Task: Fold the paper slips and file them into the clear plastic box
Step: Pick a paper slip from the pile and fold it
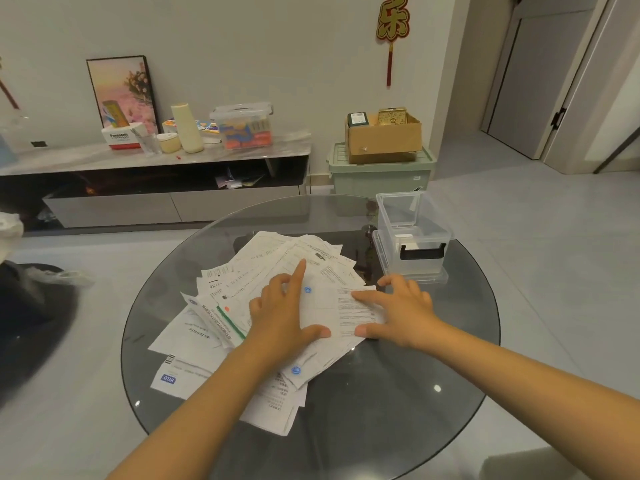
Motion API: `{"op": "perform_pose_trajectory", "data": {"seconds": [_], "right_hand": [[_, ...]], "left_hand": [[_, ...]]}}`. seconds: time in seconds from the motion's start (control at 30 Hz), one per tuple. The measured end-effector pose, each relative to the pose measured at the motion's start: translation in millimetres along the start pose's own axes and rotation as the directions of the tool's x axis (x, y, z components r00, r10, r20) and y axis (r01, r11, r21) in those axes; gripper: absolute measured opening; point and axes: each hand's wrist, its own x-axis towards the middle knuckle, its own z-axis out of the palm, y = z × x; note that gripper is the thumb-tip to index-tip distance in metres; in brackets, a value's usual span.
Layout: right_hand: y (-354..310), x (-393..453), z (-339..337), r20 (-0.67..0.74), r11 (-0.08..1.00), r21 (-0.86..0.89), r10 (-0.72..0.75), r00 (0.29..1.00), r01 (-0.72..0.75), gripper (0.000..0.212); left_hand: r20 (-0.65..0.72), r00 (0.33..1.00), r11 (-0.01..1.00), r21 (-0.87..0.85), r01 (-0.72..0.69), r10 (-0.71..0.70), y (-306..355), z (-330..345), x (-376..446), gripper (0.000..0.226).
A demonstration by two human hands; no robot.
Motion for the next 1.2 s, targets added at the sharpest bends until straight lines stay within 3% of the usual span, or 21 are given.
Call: {"op": "perform_pose_trajectory", "data": {"seconds": [0.17,0.27,0.33,0.4,0.63,0.83,1.0,1.2], "right_hand": [[10.8,-1.4,-10.2,0.126,0.992,-0.057,-0.101,0.987,0.108,0.061],[10.7,-6.1,-13.4,0.138,0.981,-0.106,-0.148,0.979,0.163,0.059],[8.2,-9.9,-14.9,0.126,0.976,-0.126,-0.16,0.979,0.176,0.058],[5.0,-14.8,-15.1,0.116,0.966,-0.156,-0.188,0.975,0.205,0.058],[0.1,-26.0,-13.0,0.069,0.92,-0.148,-0.356,0.932,0.362,0.047],[-5.3,-30.1,-11.1,0.026,0.919,-0.065,-0.388,0.921,0.389,0.025],[-4.6,-30.4,-12.9,0.062,0.908,-0.079,-0.407,0.911,0.411,0.032],[-6.0,-28.5,-7.7,0.042,0.892,-0.129,-0.432,0.901,0.434,0.047]], "left_hand": [[-0.034,0.997,0.998,-0.005,-0.069,0.069,-13.5,-6.6,-5.8,0.093],[-0.112,0.97,0.975,0.074,-0.21,0.217,-5.7,-9.8,-10.7,0.062],[-0.086,0.946,0.942,0.157,-0.296,0.311,0.2,-9.4,-11.5,0.038],[-0.08,0.94,0.933,0.175,-0.315,0.333,1.8,-5.8,-11.1,0.029],[-0.075,0.95,0.944,0.162,-0.287,0.302,2.5,-9.0,-10.7,0.035],[0.256,0.917,0.946,0.018,-0.322,0.307,-0.3,-6.4,-20.6,0.053],[0.349,0.858,0.916,-0.004,-0.402,0.378,-5.3,-9.8,-23.8,0.08],[0.327,0.868,0.923,-0.043,-0.383,0.375,-2.8,-14.3,-25.9,0.063]]}}
